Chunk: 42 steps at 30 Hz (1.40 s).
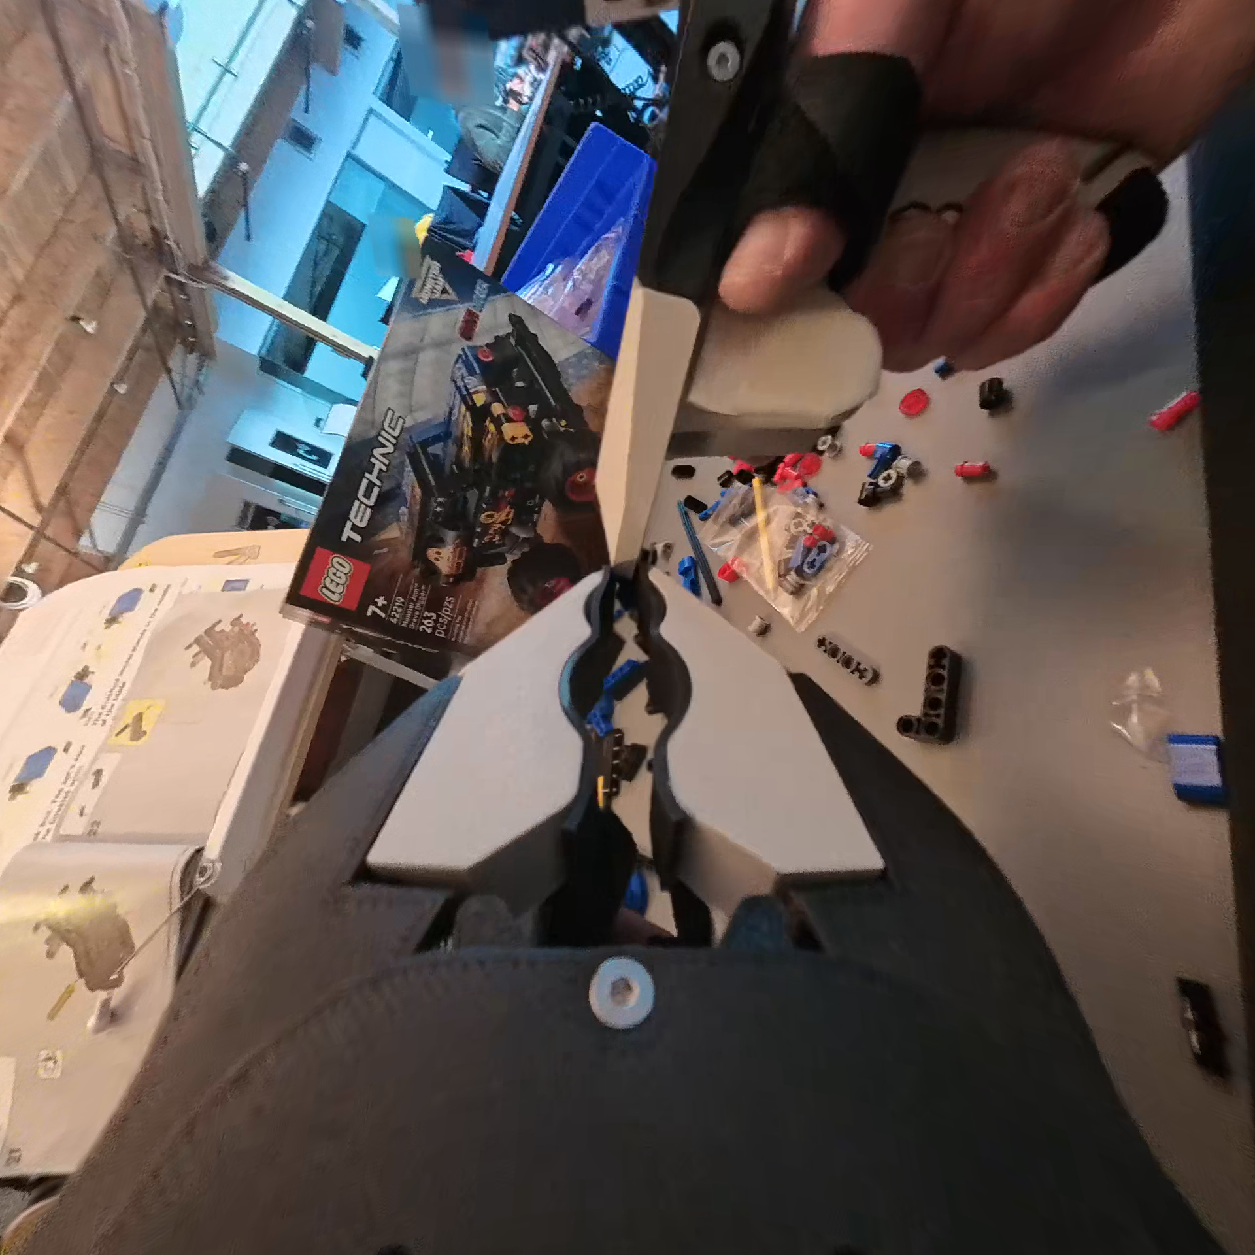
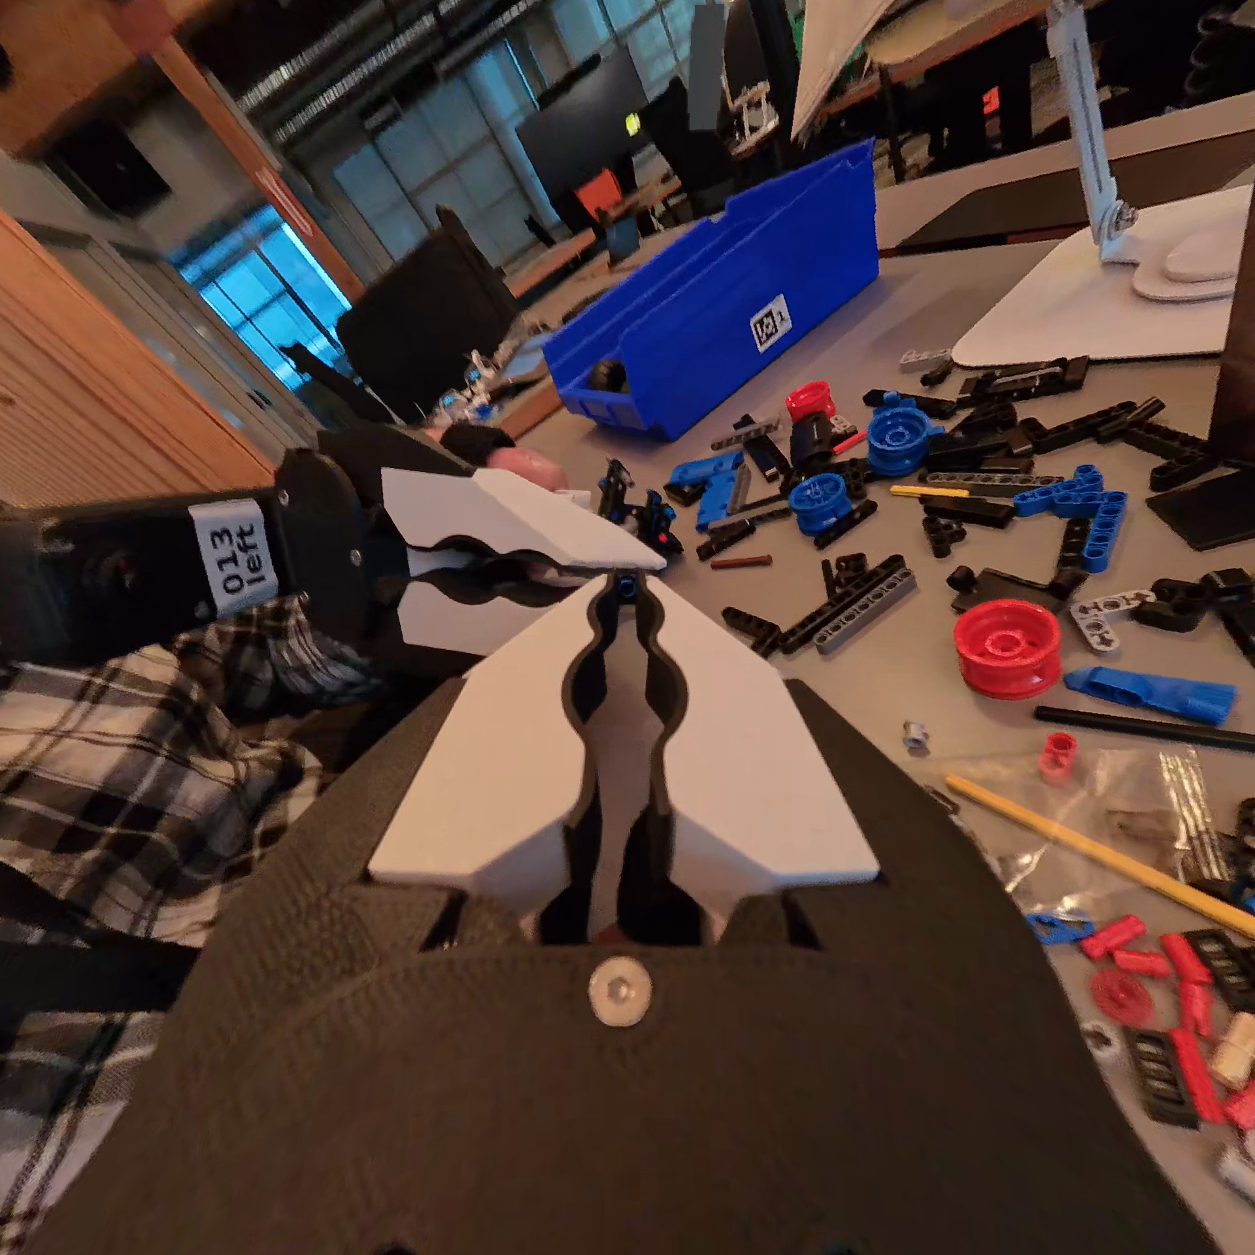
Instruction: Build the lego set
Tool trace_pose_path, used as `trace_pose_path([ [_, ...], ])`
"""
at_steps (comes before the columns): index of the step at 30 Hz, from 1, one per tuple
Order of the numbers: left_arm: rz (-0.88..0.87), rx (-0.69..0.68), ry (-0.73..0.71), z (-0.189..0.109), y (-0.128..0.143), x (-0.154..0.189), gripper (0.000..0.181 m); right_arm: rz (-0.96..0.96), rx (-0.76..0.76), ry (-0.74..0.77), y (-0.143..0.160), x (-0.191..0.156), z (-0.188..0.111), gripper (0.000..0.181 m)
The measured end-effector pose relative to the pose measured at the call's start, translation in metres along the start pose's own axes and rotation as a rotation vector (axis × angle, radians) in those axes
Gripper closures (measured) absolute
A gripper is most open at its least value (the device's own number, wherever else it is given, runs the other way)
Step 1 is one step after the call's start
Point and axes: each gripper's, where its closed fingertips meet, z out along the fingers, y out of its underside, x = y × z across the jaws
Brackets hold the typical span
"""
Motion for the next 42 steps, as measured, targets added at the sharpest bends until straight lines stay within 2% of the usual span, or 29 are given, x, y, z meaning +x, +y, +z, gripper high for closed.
trace_pose_path([
  [3, -0.046, -0.016, 0.057, 0.0, 0.002, 0.01, 0.175, -0.069, -0.081, 0.031, 0.011, 0.005, -0.003, 0.178],
  [5, -0.101, -0.062, 0.146, -0.002, 0.006, 0.025, 0.159, -0.139, -0.164, 0.048, 0.022, 0.009, -0.007, 0.179],
  [6, -0.123, -0.085, 0.2, -0.005, 0.01, 0.034, 0.158, -0.198, -0.217, 0.07, 0.029, 0.012, -0.01, 0.179],
  [9, -0.195, -0.135, 0.336, -0.012, 0.018, 0.059, 0.159, -0.4, -0.423, 0.102, 0.057, 0.018, -0.015, 0.178],
  [12, -0.168, -0.196, 0.381, -0.011, 0.031, 0.073, 0.161, -0.539, -0.578, 0.109, 0.077, 0.024, -0.017, 0.178],
  [18, -0.133, -0.237, 0.51, -0.012, 0.038, 0.101, 0.168, -0.663, -0.715, 0.064, 0.095, 0.022, -0.01, 0.178],
  [22, -0.138, -0.23, 0.5, -0.01, 0.039, 0.102, 0.175, -0.711, -0.769, 0.067, 0.102, 0.025, -0.007, 0.178],
  [29, -0.144, -0.219, 0.505, -0.009, 0.039, 0.102, 0.176, -0.79, -0.888, 0.045, 0.104, 0.027, -0.008, 0.179],
  [35, -0.165, -0.209, 0.506, -0.008, 0.038, 0.102, 0.176, -0.862, -0.998, -0.068, 0.105, 0.027, -0.01, 0.179],
  [42, -0.187, -0.184, 0.524, -0.008, 0.037, 0.103, 0.176, -1.06, -1.13, -0.271, 0.107, 0.028, -0.012, 0.178],
])
